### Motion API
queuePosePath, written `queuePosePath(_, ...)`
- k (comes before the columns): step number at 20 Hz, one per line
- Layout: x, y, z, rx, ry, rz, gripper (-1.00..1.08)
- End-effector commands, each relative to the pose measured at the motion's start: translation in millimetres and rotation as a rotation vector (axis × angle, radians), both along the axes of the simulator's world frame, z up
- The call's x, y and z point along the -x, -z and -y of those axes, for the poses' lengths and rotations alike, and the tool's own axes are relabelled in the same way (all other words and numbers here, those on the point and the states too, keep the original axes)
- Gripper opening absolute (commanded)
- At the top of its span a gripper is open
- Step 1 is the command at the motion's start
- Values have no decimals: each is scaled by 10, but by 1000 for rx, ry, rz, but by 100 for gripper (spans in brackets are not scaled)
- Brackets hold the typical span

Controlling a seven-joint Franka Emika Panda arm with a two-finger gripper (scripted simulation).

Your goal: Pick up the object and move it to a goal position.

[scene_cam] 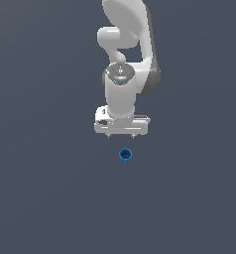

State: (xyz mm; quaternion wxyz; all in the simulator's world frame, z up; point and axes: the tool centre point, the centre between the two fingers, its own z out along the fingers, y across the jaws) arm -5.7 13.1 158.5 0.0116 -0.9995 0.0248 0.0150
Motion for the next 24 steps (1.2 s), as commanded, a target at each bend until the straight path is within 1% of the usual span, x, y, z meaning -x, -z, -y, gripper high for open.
queuePosePath(1, 0, 0, 0, 0, 0, 0, 100)
queuePosePath(12, -137, -96, 183, 19, 21, 40, 100)
queuePosePath(18, -152, -39, 148, 19, 7, 38, 100)
queuePosePath(24, -231, 186, 33, 22, -44, 35, 100)
